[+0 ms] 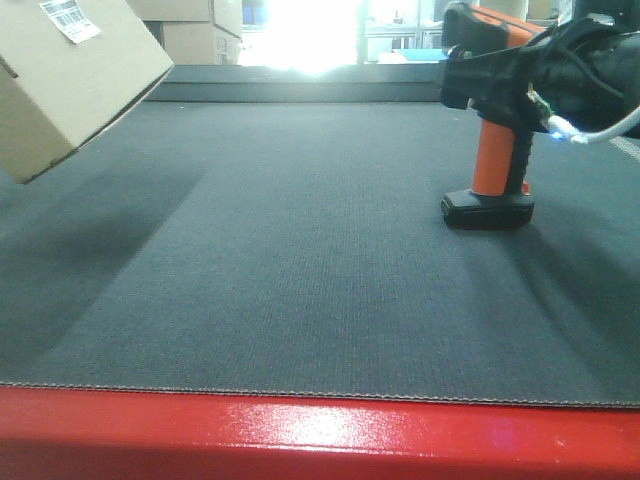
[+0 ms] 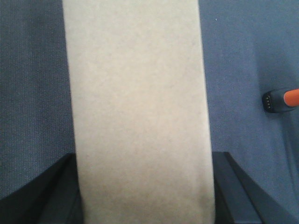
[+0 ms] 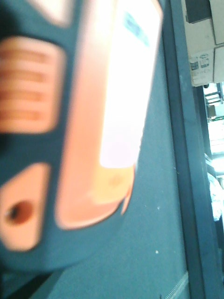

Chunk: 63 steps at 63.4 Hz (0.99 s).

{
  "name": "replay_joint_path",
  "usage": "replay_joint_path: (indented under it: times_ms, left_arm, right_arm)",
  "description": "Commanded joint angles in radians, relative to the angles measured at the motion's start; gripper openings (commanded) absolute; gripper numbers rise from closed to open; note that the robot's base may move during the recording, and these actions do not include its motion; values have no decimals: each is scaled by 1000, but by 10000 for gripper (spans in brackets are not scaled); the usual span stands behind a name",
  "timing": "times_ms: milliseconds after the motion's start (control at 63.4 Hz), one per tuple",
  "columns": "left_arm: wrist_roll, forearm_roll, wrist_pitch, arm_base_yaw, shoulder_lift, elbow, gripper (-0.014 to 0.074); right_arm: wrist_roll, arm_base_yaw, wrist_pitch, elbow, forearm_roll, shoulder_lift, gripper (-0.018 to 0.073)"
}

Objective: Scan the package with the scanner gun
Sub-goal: 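Lower the scanner gun onto the table and open the right gripper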

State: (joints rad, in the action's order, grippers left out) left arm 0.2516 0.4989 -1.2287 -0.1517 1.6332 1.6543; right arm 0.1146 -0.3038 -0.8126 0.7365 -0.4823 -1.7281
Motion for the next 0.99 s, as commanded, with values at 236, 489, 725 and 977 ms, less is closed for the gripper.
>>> replay_joint_path:
  times_ms: [236, 489, 725, 977]
  left_arm:
    - [0, 14, 8, -5, -11, 3, -111]
    - [0, -14, 8, 0, -11, 3, -111]
    - [-33, -288, 8, 107, -8, 3, -111]
    - [-173, -528, 66, 186, 43, 3, -111]
  right_arm:
    - [10, 5, 150, -26, 13, 108, 559]
    - [10, 5, 157, -143, -2, 187, 559]
    - [10, 5, 241, -234, -2, 305, 559]
    - [12, 5, 451, -241, -2, 495, 487]
